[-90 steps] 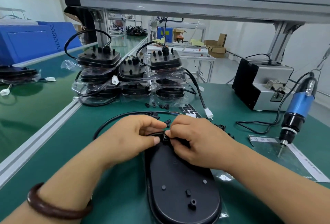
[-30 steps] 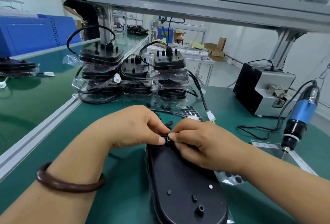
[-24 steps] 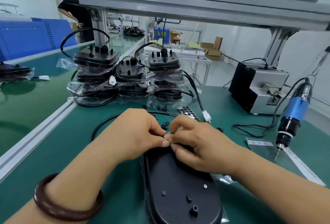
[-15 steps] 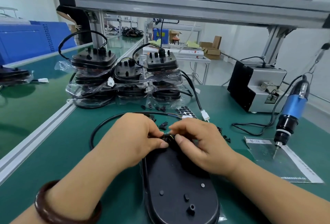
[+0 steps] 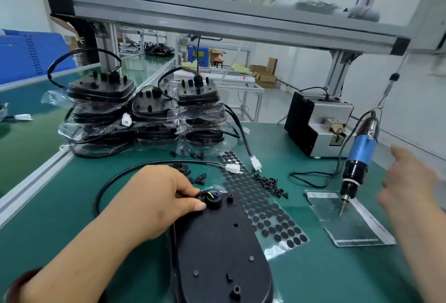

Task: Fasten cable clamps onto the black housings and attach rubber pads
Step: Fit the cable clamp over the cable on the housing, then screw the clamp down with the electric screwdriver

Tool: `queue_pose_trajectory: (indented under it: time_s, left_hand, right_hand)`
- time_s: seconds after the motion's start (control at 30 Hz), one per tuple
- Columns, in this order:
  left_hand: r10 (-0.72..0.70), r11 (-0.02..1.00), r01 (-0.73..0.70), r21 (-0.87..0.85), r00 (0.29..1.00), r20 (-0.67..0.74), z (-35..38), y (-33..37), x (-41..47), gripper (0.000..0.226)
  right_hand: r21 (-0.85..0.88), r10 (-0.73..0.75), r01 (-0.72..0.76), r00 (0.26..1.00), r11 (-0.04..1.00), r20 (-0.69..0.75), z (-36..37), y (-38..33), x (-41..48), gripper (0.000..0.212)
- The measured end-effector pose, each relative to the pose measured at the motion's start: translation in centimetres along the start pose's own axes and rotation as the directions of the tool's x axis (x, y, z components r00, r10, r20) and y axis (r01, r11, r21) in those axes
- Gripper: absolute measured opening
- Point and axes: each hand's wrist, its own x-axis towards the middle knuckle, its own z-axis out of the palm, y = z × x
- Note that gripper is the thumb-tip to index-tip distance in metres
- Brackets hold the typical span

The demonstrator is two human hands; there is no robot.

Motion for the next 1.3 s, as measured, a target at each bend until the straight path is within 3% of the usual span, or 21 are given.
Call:
queue_pose_trajectory:
  time_s: [0.1,0.2,0.5,1.1,1.3]
  left_hand:
    - [-0.007,1.000,0.007,0.003,1.000,0.002,-0.1,0.1,-0.1,0.023]
    - [-0.015,1.000,0.015,0.003,1.000,0.002,0.0,0.1,-0.1,0.023]
    - [-0.030,0.999,0.030,-0.023,1.000,0.006,-0.1,0.0,-0.1,0.019]
    - [-0.006,1.000,0.006,-0.001,1.000,0.014,-0.7,-0.1,-0.2,0.015]
    - [-0.022,1.000,0.022,-0.008,1.000,-0.005,-0.3,-2.2,0.4,0.035]
  right_hand:
    - [0.095,0.242,-0.249,0.967,0.964,0.086,1.4,1.5,0.1,0.019]
    - [0.146,0.330,-0.357,0.926,0.923,0.182,2.5,1.7,0.1,0.034]
    - [0.107,0.380,-0.410,0.898,0.906,0.222,2.5,2.1,1.1,0.053]
    - [0.214,0.387,-0.440,0.888,0.872,0.250,1.9,2.6,1.3,0.044]
    - [0.273,0.402,-0.476,0.870,0.836,0.284,1.4,2.5,1.2,0.051]
